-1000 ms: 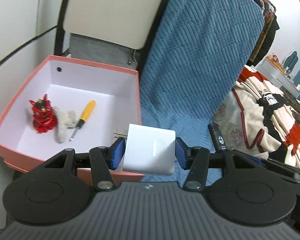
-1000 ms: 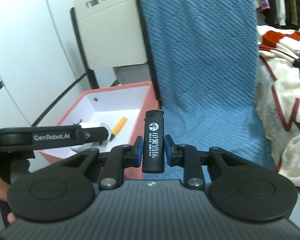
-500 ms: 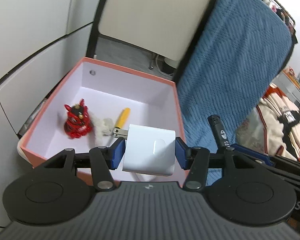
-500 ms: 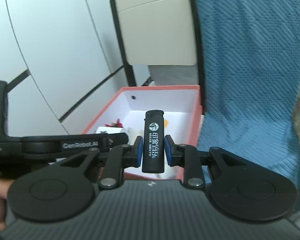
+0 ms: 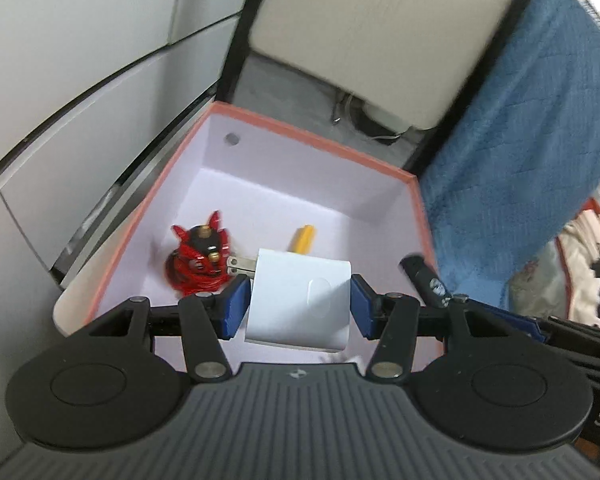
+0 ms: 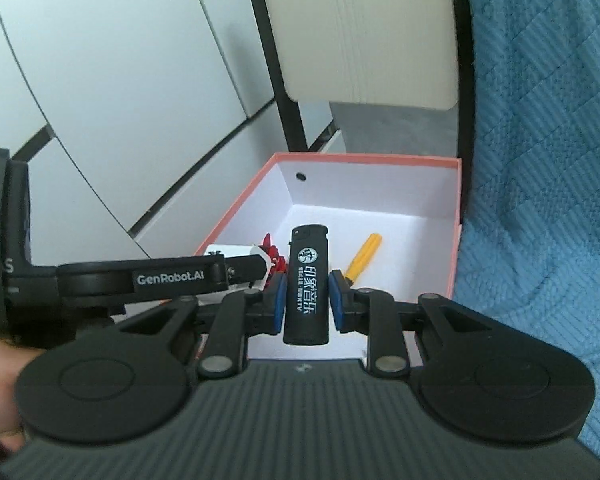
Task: Organize rigid objects
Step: 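Carry the charger and USB stick over the pink box with both grippers, then open the left gripper to drop the charger while the right gripper releases the USB stick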
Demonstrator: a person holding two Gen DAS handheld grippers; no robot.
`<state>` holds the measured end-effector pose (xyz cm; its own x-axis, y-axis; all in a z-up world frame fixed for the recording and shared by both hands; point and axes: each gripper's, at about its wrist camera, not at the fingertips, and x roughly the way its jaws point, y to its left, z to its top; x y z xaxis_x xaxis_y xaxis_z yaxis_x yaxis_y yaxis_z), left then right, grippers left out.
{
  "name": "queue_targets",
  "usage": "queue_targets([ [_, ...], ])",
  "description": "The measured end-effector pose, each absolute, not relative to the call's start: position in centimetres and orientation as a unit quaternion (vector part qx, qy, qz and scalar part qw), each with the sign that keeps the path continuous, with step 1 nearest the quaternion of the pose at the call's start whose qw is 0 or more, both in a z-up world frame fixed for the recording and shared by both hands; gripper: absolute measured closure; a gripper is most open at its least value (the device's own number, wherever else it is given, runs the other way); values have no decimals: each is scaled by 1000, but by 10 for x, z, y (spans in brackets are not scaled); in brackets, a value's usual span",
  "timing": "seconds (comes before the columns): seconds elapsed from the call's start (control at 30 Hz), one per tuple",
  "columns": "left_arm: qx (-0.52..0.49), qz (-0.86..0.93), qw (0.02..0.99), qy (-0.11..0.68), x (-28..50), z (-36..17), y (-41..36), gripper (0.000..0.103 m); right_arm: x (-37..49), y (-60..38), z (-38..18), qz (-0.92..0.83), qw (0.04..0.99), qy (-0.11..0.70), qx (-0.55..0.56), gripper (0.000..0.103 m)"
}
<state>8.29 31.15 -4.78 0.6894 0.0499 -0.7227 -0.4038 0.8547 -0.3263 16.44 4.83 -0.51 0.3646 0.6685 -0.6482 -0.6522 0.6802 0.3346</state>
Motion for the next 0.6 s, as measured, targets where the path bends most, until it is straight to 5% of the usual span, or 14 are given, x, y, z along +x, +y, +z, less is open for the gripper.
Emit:
queue_targets([
  [0.6,-235,132,857,440,114,-118,356,44,197,112,-81,378,789,482,-48,83],
])
